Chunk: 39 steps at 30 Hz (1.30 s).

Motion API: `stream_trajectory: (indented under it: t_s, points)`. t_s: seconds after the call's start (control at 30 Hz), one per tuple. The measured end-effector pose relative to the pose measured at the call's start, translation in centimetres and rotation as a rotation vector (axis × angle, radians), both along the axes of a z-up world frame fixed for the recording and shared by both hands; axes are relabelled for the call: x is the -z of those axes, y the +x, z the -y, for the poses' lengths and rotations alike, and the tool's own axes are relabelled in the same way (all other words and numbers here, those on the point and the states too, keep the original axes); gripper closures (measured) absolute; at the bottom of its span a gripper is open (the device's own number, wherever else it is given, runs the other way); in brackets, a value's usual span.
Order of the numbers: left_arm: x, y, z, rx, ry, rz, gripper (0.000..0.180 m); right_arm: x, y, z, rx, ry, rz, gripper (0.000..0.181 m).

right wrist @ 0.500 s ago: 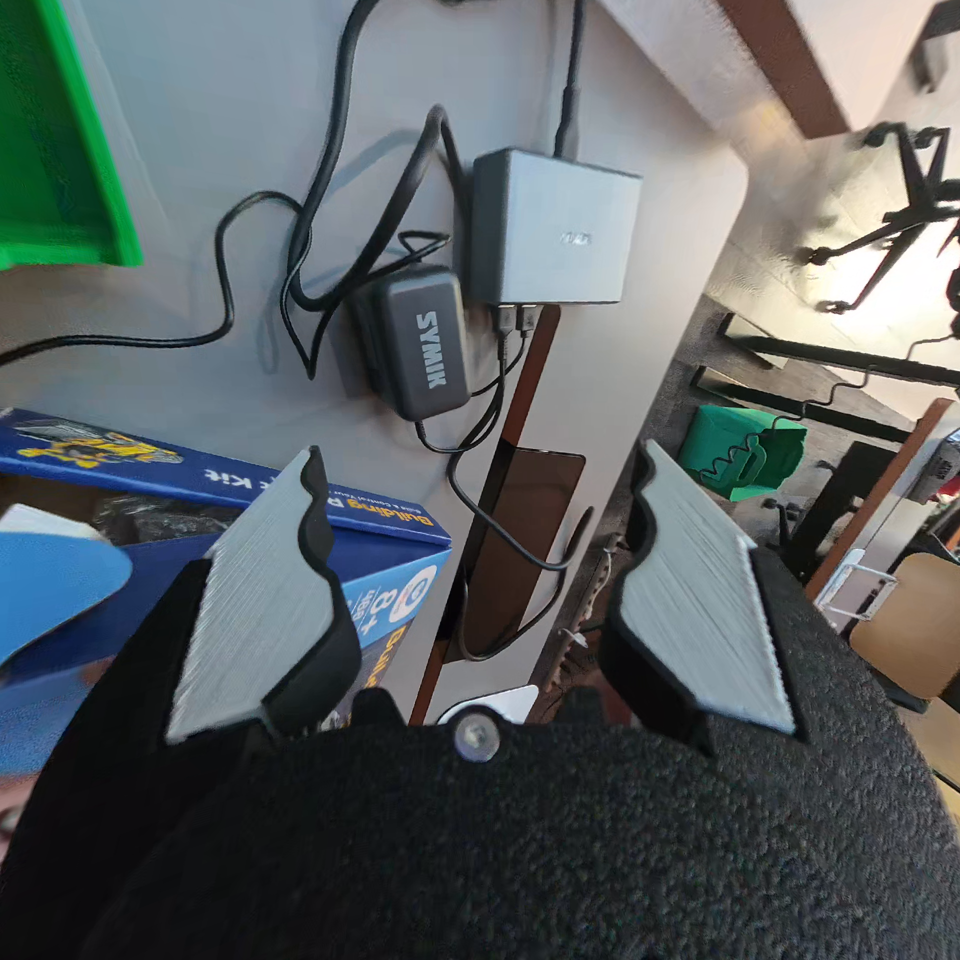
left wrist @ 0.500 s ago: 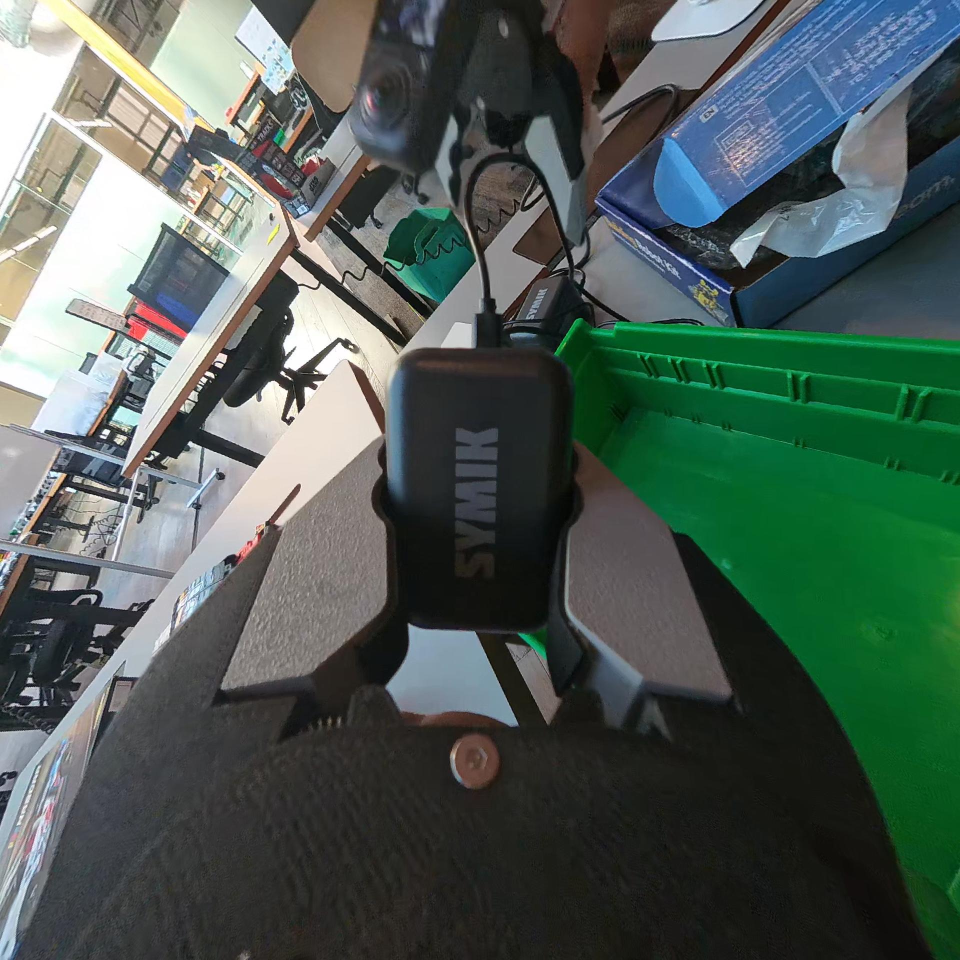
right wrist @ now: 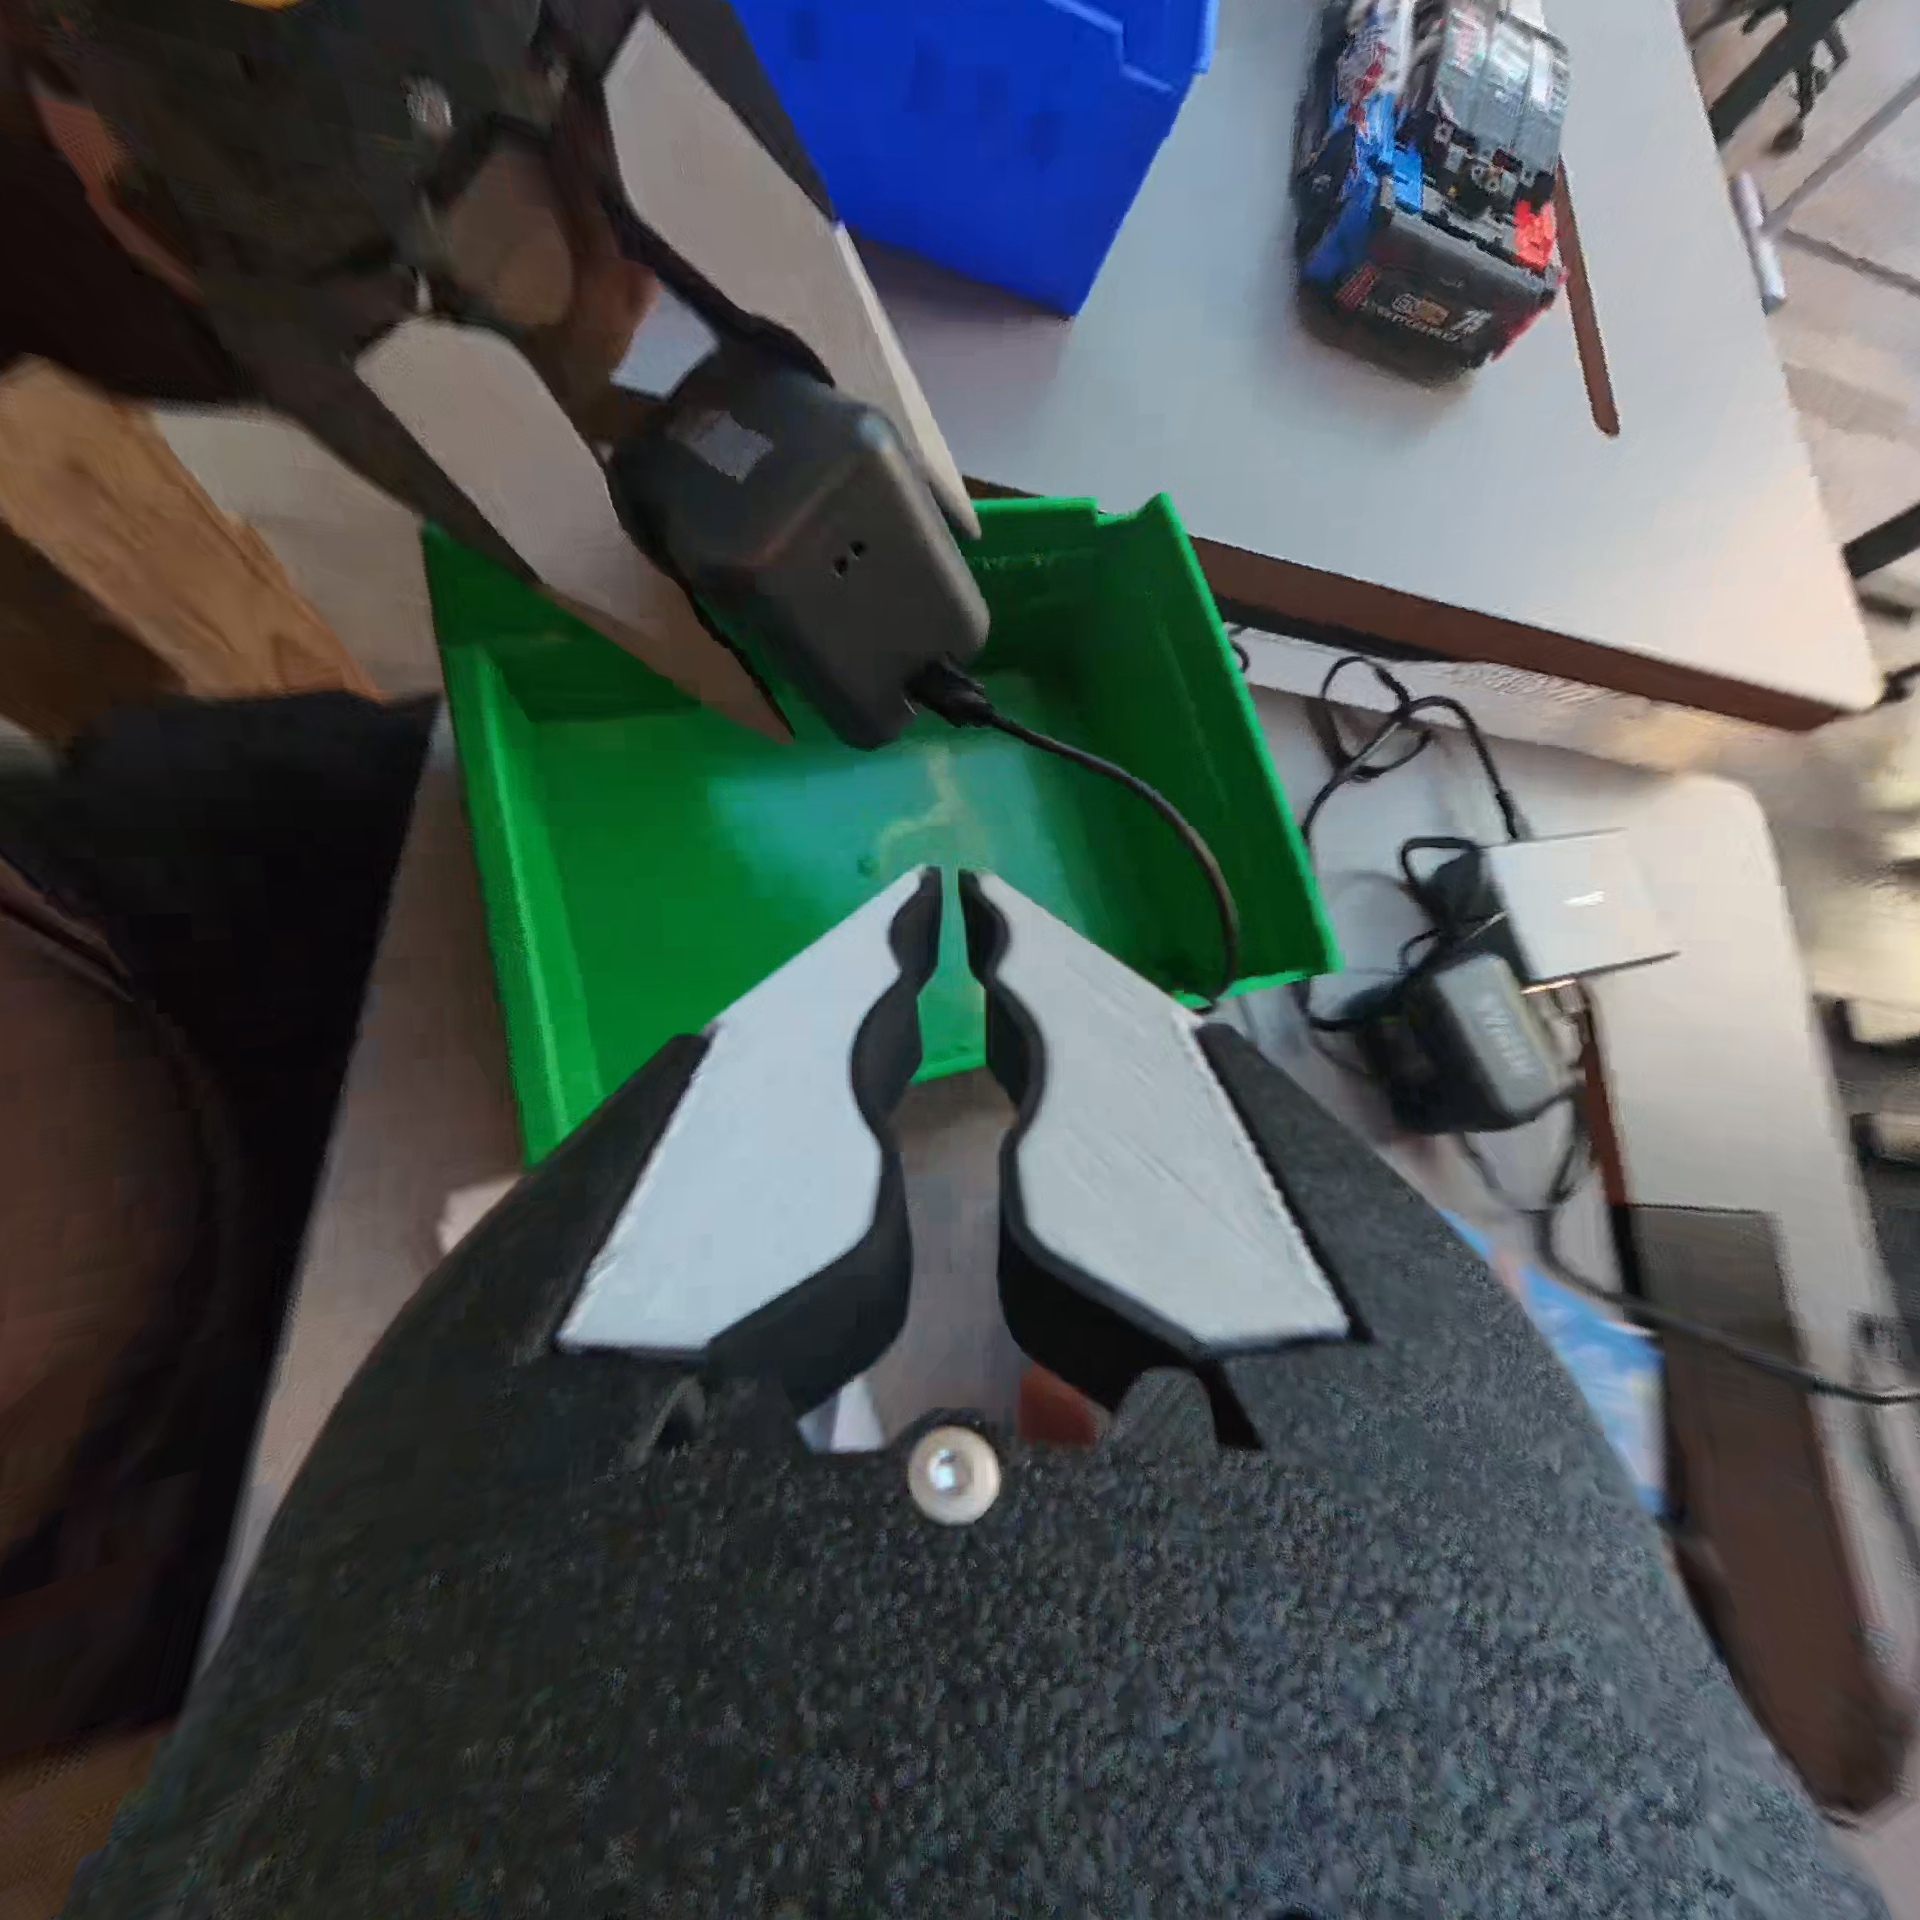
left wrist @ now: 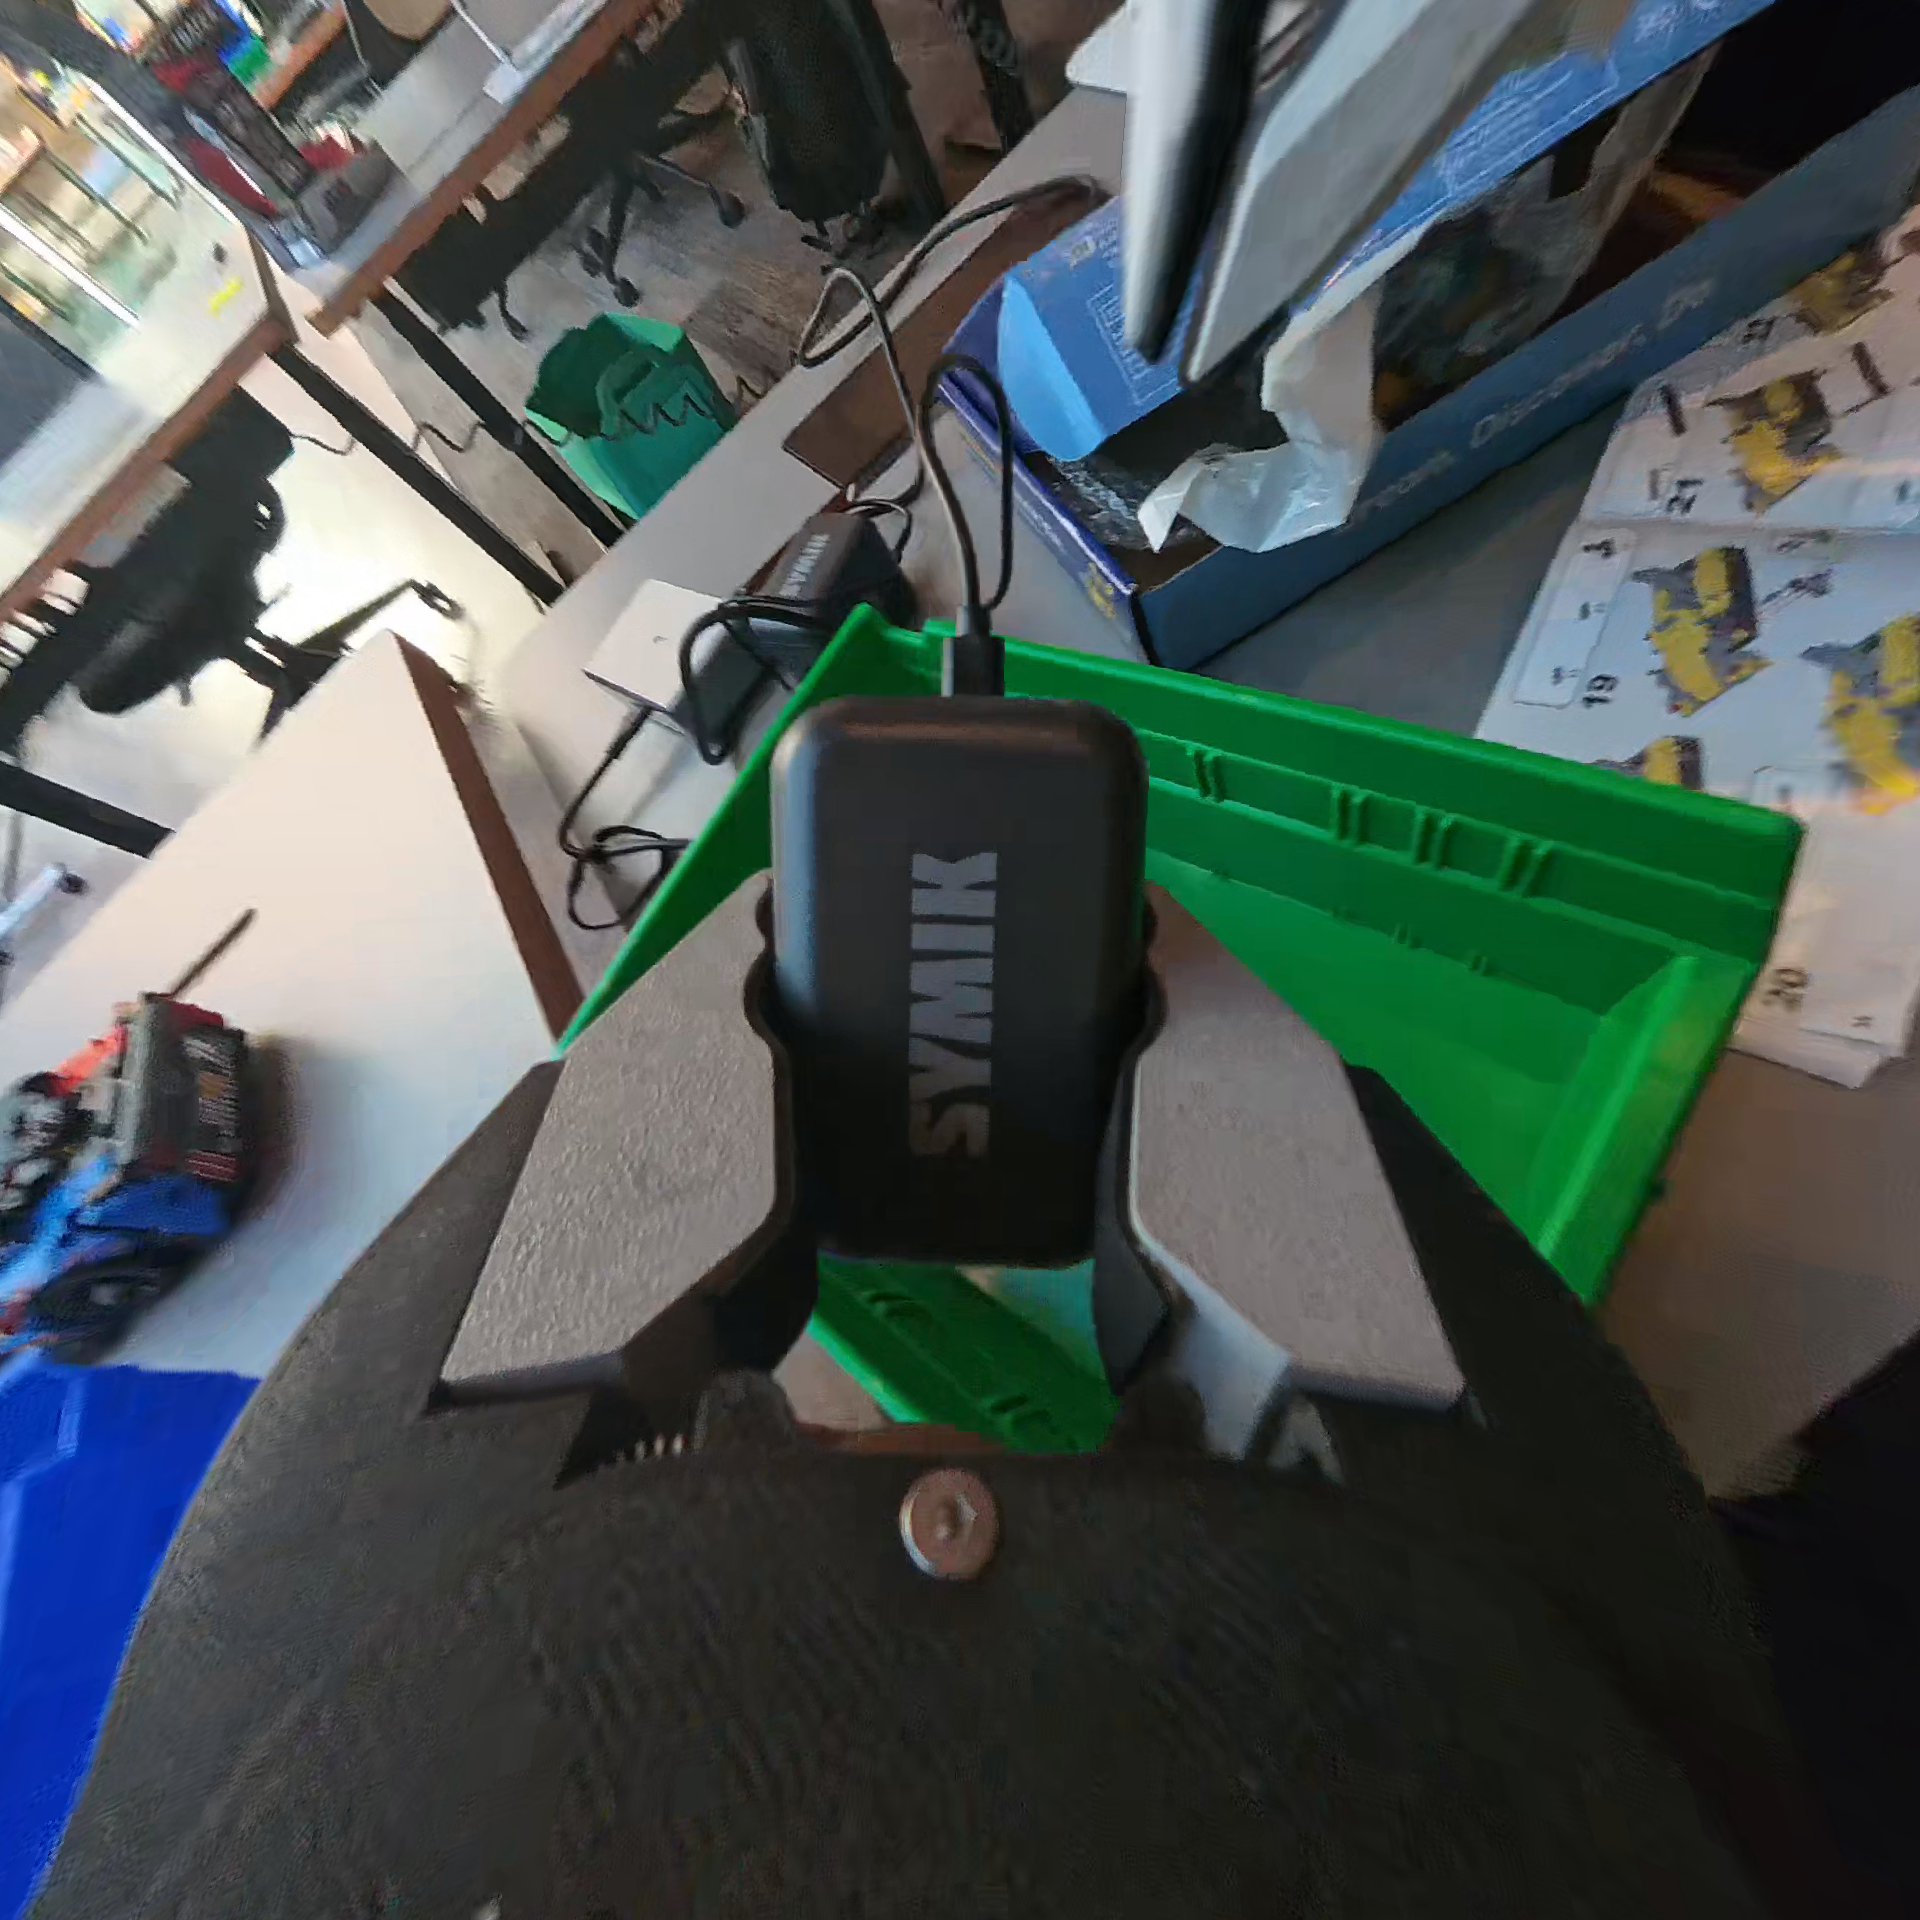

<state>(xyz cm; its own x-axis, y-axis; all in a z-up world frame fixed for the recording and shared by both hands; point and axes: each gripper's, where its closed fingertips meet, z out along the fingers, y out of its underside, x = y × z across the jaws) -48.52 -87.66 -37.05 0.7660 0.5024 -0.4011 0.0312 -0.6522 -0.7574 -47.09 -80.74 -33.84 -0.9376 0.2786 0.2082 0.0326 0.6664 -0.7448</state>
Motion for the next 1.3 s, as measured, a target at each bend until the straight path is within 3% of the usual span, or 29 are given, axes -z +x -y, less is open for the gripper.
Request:
stream_trajectory:
  t_s: [0.13, 0.27, 0.5, 0.57, 0.87, 1.3]
  points:
    - [1.8, 1.3, -0.6, -0.084, 0.134, 0.082, 0.117, 3.5, 2.5, 1.7, 0.183, -0.335, 0.389, 0.147]
    - [3.1, 2.8, -1.3, -0.124, 0.194, 0.066, 0.118, 4.5, 2.6, 3.4, 0.194, -0.573, 0.617, 0.150]
    - [4.2, 4.0, -0.8, -0.191, 0.203, 0.051, 0.117, 5.0, 1.4, 5.4, 0.178, -0.684, 0.667, 0.158]
    - [4.5, 4.1, -0.4, -0.223, 0.199, 0.048, 0.117, 5.8, 1.3, 6.0, 0.169, -0.670, 0.690, 0.171]
    - [4.5, 3.4, 1.2, -0.315, 0.306, 0.086, 0.117, 5.5, 0.8, 7.8, 0.078, -0.691, 0.699, 0.172]
    - [6.5, 3.9, 1.2, -0.327, 0.241, 0.124, 0.117, 4.8, 1.7, 7.7, 0.011, -0.693, 0.525, 0.176]
